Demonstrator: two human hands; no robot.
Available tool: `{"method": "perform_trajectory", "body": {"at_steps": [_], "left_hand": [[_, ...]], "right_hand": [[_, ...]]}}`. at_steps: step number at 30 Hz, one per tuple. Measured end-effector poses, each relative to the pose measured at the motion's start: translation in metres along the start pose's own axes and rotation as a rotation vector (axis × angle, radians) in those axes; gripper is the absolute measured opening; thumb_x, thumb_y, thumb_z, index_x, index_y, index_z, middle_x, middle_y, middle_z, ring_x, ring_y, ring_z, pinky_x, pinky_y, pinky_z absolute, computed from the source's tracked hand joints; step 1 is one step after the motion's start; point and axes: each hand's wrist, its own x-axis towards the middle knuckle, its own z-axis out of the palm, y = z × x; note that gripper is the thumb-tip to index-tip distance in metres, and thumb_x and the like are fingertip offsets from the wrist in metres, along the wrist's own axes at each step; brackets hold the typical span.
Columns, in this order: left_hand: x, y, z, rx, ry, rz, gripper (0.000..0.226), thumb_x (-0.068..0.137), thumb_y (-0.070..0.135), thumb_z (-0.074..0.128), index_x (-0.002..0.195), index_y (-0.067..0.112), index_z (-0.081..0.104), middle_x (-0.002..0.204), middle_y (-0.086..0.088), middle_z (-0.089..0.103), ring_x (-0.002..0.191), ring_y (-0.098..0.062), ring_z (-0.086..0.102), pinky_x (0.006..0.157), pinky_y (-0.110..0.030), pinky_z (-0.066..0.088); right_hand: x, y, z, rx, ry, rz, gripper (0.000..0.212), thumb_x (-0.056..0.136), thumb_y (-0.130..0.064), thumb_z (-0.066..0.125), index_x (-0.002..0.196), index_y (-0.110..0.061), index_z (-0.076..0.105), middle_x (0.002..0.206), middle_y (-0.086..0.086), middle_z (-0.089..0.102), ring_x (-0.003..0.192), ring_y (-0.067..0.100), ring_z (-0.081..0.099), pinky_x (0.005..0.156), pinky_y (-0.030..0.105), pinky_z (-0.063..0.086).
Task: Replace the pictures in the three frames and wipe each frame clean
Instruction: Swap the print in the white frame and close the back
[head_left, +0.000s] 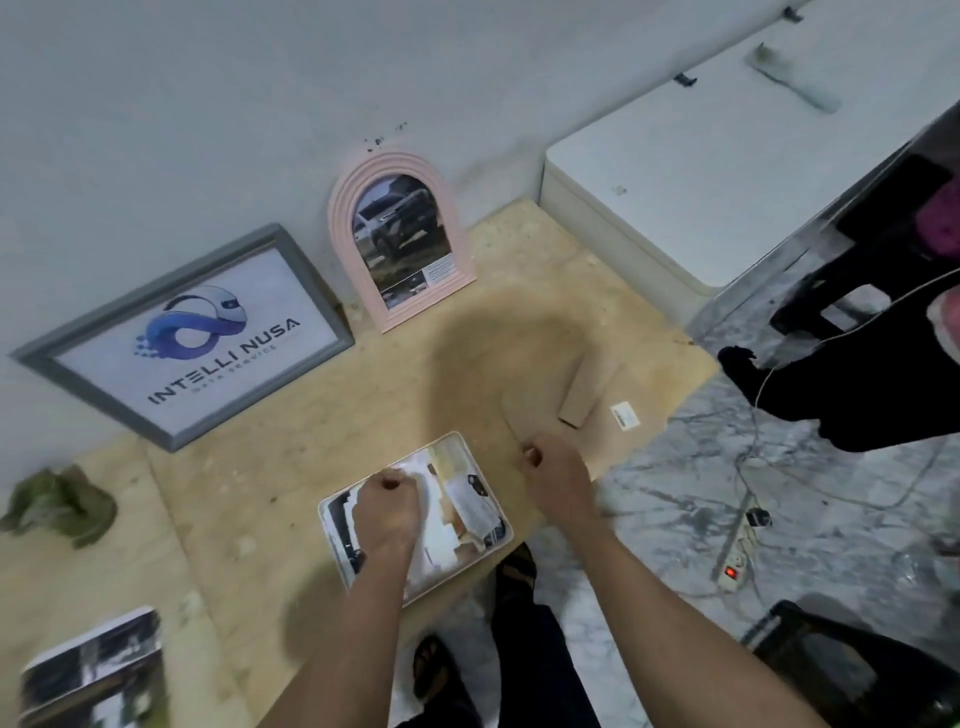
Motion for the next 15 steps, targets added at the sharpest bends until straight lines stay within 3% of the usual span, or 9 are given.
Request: {"method": "perform_trajectory", "body": {"at_steps": [3, 4, 6, 8, 12, 15], "left_hand": [[-0.008, -0.024, -0.034, 0.132, 0.051, 0.024, 0.011, 0.090, 0.023, 0.055, 0.094, 0.020, 0.065, 0.096, -0.008, 0.066, 0.093, -0.033, 0.062, 0.077, -0.031, 0.043], [-0.012, -0.034, -0.049, 0.139, 0.052, 0.031, 0.005, 0.089, 0.022, 0.057, 0.088, 0.023, 0.062, 0.093, -0.009, 0.065, 0.090, -0.034, 0.061, 0.075, -0.031, 0.041], [-0.011, -0.049, -0.060, 0.175, 0.015, 0.071, 0.016, 0.084, 0.023, 0.058, 0.069, 0.023, 0.054, 0.082, -0.006, 0.063, 0.081, -0.034, 0.059, 0.070, -0.030, 0.043], [-0.010, -0.059, -0.064, 0.230, -0.049, 0.093, 0.012, 0.074, 0.029, 0.052, 0.064, 0.022, 0.054, 0.078, -0.005, 0.061, 0.074, -0.032, 0.058, 0.067, -0.031, 0.048], [-0.004, -0.063, -0.064, 0.375, -0.082, 0.091, 0.028, 0.085, 0.026, 0.058, 0.105, 0.007, 0.060, 0.116, -0.012, 0.055, 0.092, -0.034, 0.064, 0.069, -0.037, 0.047], [0.004, -0.062, -0.066, 0.335, -0.108, 0.074, 0.035, 0.086, 0.027, 0.061, 0.112, 0.003, 0.058, 0.120, -0.013, 0.051, 0.095, -0.034, 0.064, 0.071, -0.039, 0.050]], "right_hand": [[-0.027, -0.009, 0.029, -0.139, -0.092, -0.021, 0.024, 0.093, -0.021, 0.050, 0.109, -0.011, 0.064, 0.102, 0.004, 0.065, 0.095, 0.023, 0.060, 0.076, 0.032, 0.048], [-0.039, -0.016, 0.039, -0.196, -0.109, -0.041, 0.026, 0.093, -0.025, 0.049, 0.112, -0.014, 0.063, 0.106, 0.004, 0.064, 0.099, 0.024, 0.060, 0.079, 0.032, 0.048], [-0.049, -0.022, 0.052, -0.275, -0.151, -0.041, 0.036, 0.092, -0.031, 0.048, 0.125, -0.019, 0.056, 0.119, 0.003, 0.056, 0.109, 0.024, 0.056, 0.084, 0.033, 0.046], [-0.058, -0.030, 0.062, -0.358, -0.161, -0.055, 0.043, 0.095, -0.037, 0.047, 0.133, -0.018, 0.047, 0.127, 0.004, 0.049, 0.114, 0.024, 0.052, 0.089, 0.035, 0.043], [-0.062, -0.036, 0.075, -0.508, -0.095, -0.017, 0.047, 0.094, -0.045, 0.048, 0.132, -0.016, 0.041, 0.129, 0.007, 0.045, 0.114, 0.025, 0.049, 0.091, 0.037, 0.042], [-0.061, -0.041, 0.082, -0.481, -0.088, 0.064, 0.051, 0.093, -0.046, 0.050, 0.132, -0.015, 0.040, 0.133, 0.007, 0.041, 0.118, 0.025, 0.046, 0.094, 0.038, 0.041]]}}
